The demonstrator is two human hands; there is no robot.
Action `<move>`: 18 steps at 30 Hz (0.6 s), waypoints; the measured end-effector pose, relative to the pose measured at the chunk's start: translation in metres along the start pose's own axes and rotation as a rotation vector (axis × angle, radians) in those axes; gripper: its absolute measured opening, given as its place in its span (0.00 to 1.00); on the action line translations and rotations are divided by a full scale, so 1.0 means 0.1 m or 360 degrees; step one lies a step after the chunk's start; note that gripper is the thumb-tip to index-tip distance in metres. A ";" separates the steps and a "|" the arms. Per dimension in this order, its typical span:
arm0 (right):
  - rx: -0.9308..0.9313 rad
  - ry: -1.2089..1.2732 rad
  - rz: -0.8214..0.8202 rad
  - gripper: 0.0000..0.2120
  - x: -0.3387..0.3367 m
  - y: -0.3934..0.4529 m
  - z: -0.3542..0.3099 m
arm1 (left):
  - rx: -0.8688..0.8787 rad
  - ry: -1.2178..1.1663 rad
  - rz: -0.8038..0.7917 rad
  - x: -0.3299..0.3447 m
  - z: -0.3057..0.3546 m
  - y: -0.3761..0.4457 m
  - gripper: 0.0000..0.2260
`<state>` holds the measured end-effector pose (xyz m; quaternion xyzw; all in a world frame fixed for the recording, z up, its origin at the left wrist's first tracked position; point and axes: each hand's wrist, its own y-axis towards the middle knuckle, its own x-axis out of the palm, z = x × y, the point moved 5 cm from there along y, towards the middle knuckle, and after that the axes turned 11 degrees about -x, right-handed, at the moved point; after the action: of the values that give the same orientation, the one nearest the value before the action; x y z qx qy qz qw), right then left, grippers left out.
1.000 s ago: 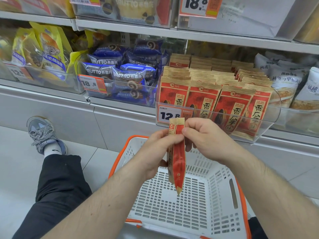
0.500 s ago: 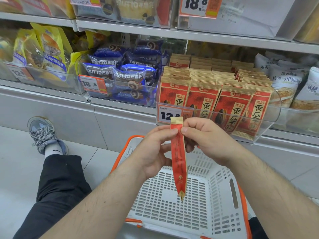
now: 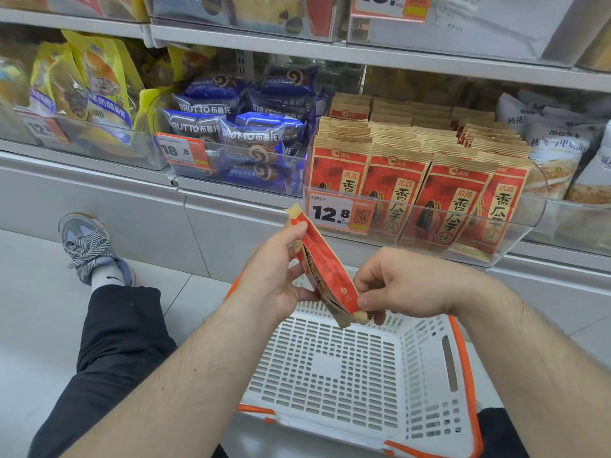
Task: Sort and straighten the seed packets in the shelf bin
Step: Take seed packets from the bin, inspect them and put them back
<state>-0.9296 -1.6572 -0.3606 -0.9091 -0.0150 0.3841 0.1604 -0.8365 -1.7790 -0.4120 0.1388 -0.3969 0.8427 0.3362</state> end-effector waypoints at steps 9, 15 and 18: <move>-0.0075 0.0100 -0.0058 0.11 0.01 0.00 0.03 | -0.0017 -0.0051 -0.0030 0.01 -0.04 -0.02 0.07; -0.0017 0.0615 0.0294 0.15 -0.07 0.06 0.21 | 0.0002 -0.0024 -0.0168 0.07 -0.04 -0.03 0.12; 0.0186 0.1088 0.0401 0.32 0.04 0.13 0.36 | 0.0026 -0.0055 -0.0251 0.12 -0.05 -0.06 0.13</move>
<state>-0.9537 -1.6588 -0.3907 -0.9689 0.1735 0.0751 0.1594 -0.8410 -1.7668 -0.4055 0.1868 -0.3836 0.8143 0.3936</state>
